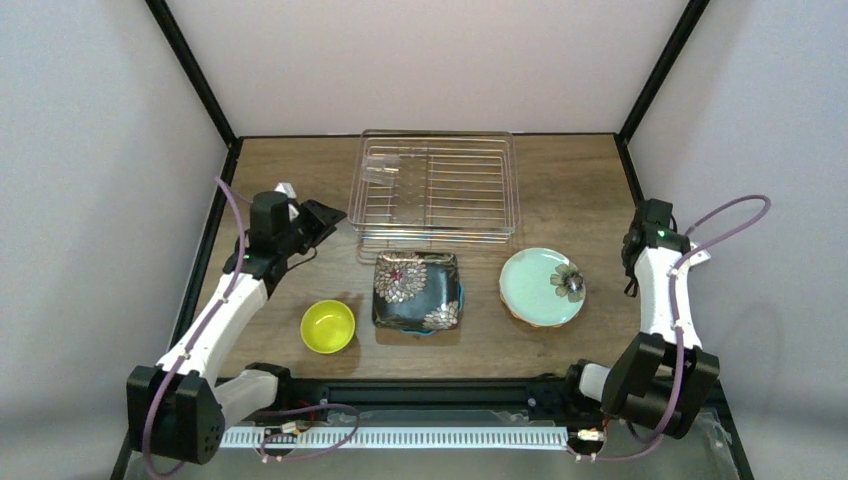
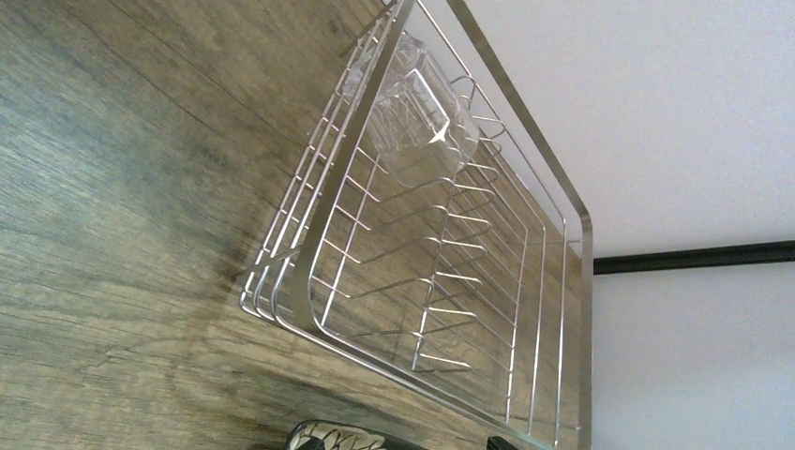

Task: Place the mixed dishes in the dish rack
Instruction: Grab the cup at the corner of the board.

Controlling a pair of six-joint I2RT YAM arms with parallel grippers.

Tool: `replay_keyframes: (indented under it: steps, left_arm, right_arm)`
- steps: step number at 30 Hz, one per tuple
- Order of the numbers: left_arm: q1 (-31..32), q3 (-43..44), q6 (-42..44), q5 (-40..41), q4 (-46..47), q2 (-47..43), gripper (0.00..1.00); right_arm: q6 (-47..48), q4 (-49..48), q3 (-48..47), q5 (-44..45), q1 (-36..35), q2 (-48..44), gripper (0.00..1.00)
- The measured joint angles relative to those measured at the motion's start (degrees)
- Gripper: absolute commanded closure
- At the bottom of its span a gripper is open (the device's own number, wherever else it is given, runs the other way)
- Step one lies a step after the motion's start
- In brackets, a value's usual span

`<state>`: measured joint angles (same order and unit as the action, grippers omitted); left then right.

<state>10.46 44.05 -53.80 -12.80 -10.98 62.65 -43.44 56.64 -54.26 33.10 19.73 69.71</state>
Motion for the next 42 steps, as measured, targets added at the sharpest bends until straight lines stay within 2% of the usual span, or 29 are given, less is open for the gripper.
replay_keyframes:
  steps: [23,42]
  left_arm:
    - [0.0,-0.37,0.04,-1.49,2.45,4.15,0.0]
    - [0.0,-0.37,-0.04,-2.95,5.44,7.65,0.0]
  right_arm:
    - [-0.7,-2.51,0.72,-2.93,7.67,3.26,0.05]
    - [-1.14,-3.17,0.87,-2.71,10.8,6.23,0.05]
